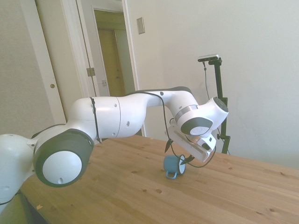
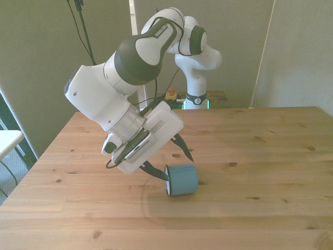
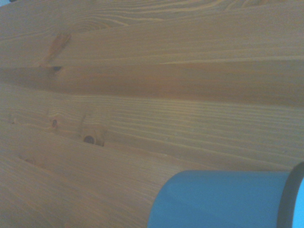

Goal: Flip the mug upright

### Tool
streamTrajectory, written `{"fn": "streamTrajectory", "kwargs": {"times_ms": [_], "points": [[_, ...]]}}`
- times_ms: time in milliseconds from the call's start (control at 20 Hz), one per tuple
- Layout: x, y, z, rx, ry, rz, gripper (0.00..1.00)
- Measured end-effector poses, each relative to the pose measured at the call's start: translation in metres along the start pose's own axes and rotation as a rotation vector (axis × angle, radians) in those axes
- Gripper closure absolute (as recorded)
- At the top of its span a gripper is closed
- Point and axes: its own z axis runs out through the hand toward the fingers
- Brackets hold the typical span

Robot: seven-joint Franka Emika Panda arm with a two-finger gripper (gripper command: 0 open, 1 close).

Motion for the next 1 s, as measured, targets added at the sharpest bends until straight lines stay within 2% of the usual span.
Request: {"fn": "streamTrajectory", "kwargs": {"times_ms": [300, 1000], "points": [[0.002, -0.004, 0.012, 0.027, -0.032, -0.005, 1.0], [0.0, -0.004, 0.015, 0.035, -0.056, -0.005, 1.0]]}}
